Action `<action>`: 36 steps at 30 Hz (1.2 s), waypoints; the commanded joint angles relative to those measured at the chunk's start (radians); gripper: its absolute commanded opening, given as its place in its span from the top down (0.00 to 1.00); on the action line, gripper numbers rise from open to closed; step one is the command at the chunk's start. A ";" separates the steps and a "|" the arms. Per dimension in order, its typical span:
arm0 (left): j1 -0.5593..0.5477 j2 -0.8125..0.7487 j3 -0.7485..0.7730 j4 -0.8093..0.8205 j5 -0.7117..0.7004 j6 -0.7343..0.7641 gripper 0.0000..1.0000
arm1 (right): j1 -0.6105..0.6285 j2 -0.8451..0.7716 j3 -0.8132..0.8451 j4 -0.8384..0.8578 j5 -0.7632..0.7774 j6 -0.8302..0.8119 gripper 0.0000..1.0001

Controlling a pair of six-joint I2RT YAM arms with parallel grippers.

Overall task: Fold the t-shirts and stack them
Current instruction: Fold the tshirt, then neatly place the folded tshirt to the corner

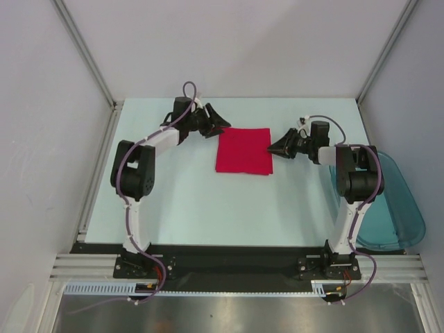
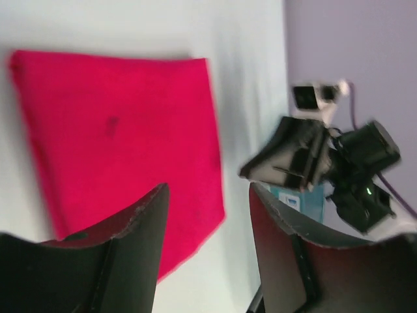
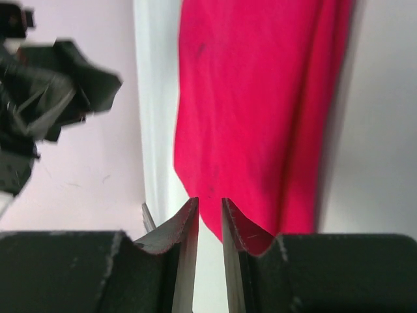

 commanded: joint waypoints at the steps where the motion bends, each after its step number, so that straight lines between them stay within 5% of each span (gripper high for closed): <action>1: -0.051 -0.148 -0.187 0.204 0.040 -0.024 0.43 | 0.003 -0.005 0.032 0.120 0.006 0.095 0.74; 3: -0.077 -0.188 -0.270 0.288 0.044 -0.063 0.45 | -0.011 -0.026 0.032 0.094 0.040 0.071 0.62; 5: -0.094 -0.230 -0.411 0.345 0.023 -0.104 0.46 | -0.019 -0.047 0.059 -0.033 0.113 -0.047 0.38; 8: -0.131 -0.330 -0.544 0.415 -0.022 -0.100 0.45 | -0.020 -0.017 0.177 -0.189 0.144 -0.190 0.25; 22: -0.189 -0.847 -0.846 0.175 -0.056 0.043 0.43 | 0.018 0.210 0.592 -0.484 0.279 -0.359 0.11; 30: -0.189 -1.073 -0.907 0.051 -0.082 0.087 0.41 | 0.066 0.298 0.673 -0.532 0.293 -0.379 0.17; 36: -0.188 -1.100 -0.912 0.030 -0.071 0.089 0.40 | 0.073 0.330 0.646 -0.483 0.247 -0.340 0.25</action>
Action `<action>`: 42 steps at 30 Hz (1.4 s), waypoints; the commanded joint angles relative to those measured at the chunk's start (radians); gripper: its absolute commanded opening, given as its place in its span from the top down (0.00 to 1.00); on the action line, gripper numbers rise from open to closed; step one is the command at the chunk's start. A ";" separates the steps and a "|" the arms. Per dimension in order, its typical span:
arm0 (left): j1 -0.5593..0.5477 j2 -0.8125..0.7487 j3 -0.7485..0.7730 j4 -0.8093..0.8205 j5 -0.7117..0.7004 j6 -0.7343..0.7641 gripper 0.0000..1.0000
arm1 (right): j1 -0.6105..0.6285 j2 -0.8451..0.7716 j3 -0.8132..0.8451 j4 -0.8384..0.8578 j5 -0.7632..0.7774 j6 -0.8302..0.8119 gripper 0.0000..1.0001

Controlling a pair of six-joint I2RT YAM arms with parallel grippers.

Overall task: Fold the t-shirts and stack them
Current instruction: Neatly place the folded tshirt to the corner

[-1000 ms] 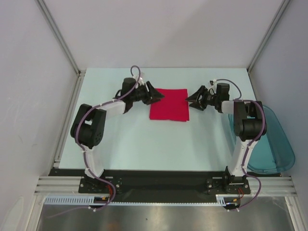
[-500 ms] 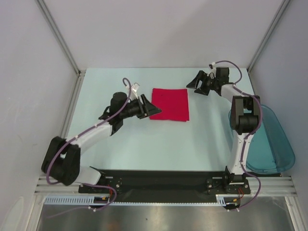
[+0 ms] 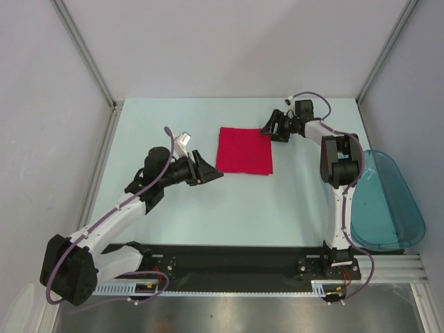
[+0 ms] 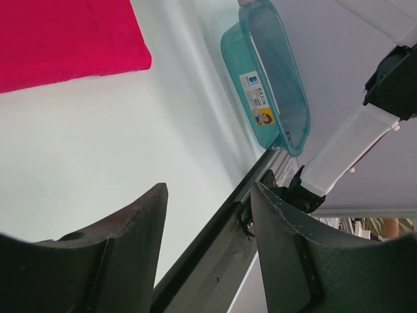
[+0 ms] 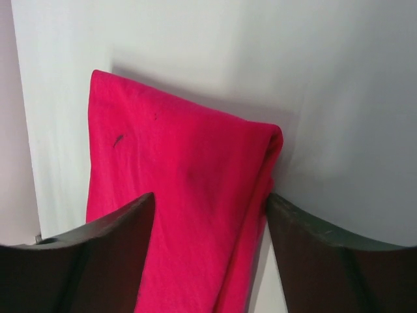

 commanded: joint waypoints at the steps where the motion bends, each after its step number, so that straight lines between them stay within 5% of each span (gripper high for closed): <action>1: -0.002 -0.031 -0.007 -0.015 0.004 0.029 0.40 | -0.001 0.034 0.010 0.031 -0.035 0.016 0.30; 15: 0.053 -0.063 -0.023 -0.031 0.061 0.042 0.40 | 0.005 0.073 -0.076 0.231 -0.176 0.177 0.52; 20: 0.081 -0.075 -0.046 -0.022 0.087 0.037 0.39 | -0.008 0.090 -0.079 0.312 -0.228 0.275 0.85; 24: 0.096 -0.083 -0.062 -0.011 0.107 0.031 0.39 | -0.025 0.073 -0.085 0.330 -0.259 0.307 0.95; 30: 0.108 -0.088 -0.077 0.001 0.133 0.031 0.39 | -0.077 -0.018 -0.039 0.052 -0.164 0.098 1.00; 33: 0.114 -0.069 -0.076 0.011 0.160 0.029 0.39 | -0.128 0.001 0.100 -0.306 -0.069 -0.045 1.00; 42: 0.114 0.004 -0.065 0.032 0.228 0.025 0.39 | -0.275 0.039 0.359 -0.634 0.117 -0.208 1.00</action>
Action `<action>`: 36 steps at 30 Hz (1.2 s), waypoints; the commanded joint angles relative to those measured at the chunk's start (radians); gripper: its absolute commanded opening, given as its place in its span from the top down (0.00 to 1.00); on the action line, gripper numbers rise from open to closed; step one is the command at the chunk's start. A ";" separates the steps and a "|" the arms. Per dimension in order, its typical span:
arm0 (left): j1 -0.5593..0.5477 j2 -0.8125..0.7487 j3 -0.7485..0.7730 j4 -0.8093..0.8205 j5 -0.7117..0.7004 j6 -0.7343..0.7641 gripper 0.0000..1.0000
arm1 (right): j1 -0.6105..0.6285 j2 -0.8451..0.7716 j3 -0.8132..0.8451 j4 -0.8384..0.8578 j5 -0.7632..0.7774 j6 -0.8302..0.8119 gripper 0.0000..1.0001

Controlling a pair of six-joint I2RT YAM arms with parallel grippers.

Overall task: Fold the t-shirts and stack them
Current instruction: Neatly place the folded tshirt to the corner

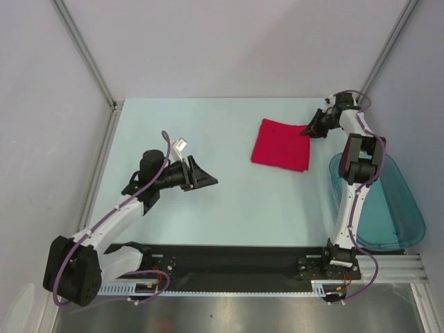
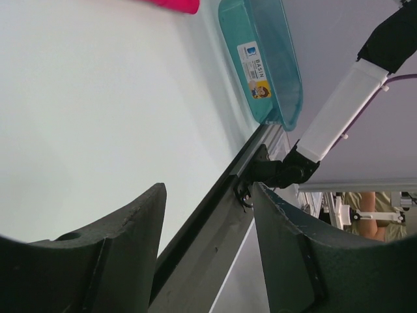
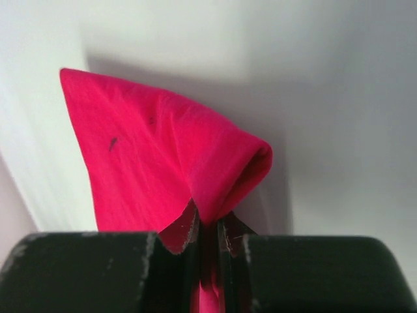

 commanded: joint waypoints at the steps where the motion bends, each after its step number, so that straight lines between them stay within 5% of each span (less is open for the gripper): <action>1: 0.008 0.037 0.010 0.052 0.060 0.004 0.39 | -0.064 0.007 0.171 -0.223 0.121 -0.108 1.00; 9: 0.008 0.147 0.068 0.019 0.104 0.039 0.40 | -0.098 0.151 0.526 -0.342 0.500 -0.267 1.00; 19: 0.005 0.334 0.168 -0.002 0.131 0.066 0.41 | -0.139 0.177 0.495 0.038 0.767 -0.246 1.00; 36: -0.027 0.534 0.268 0.061 0.100 0.026 0.42 | -0.138 0.306 0.575 0.474 0.831 -0.352 1.00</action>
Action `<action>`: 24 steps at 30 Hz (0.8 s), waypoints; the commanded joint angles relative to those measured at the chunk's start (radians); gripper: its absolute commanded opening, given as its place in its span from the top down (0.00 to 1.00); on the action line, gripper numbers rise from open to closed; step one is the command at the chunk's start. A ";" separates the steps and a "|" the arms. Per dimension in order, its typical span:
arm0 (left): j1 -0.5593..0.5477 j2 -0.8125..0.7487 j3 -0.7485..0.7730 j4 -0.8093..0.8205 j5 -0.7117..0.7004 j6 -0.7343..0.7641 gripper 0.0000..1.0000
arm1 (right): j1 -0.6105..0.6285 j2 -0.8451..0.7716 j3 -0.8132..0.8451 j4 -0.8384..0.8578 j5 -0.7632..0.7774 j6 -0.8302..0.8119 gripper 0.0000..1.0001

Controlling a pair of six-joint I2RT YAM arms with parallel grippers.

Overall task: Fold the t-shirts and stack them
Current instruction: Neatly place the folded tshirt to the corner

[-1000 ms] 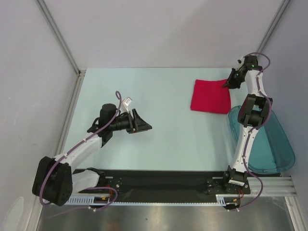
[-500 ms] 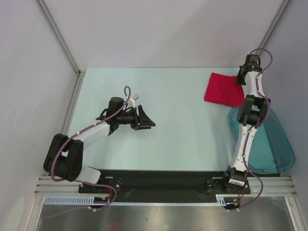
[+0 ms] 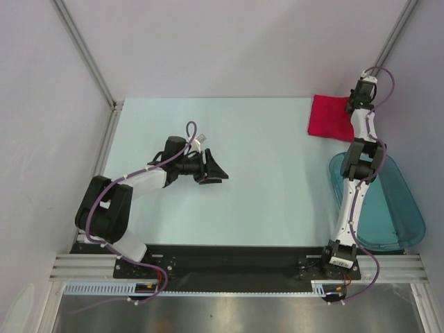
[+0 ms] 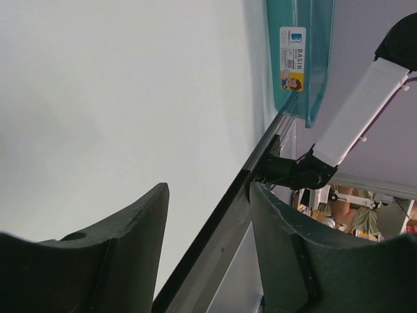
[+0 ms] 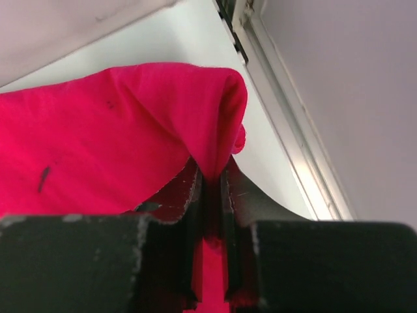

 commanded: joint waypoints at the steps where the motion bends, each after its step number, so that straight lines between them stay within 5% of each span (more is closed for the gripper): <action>1: -0.013 0.029 0.048 0.044 0.007 0.000 0.42 | 0.009 0.022 0.056 0.186 0.015 -0.102 1.00; 18: -0.032 0.110 0.071 0.072 0.012 -0.018 0.42 | 0.017 0.075 0.070 0.357 -0.103 -0.242 0.98; 19: -0.033 0.112 0.069 0.074 0.013 -0.021 0.43 | 0.019 0.075 0.070 0.362 -0.102 -0.242 0.90; 21: -0.035 0.106 0.066 0.075 0.012 -0.023 0.43 | 0.023 0.068 0.075 0.365 -0.056 -0.242 0.54; 22: -0.033 0.101 0.062 0.075 0.010 -0.026 0.43 | 0.026 0.059 0.078 0.356 -0.048 -0.251 0.46; 24: -0.035 0.087 0.053 0.075 0.010 -0.031 0.43 | 0.032 0.023 0.066 0.337 -0.030 -0.248 0.45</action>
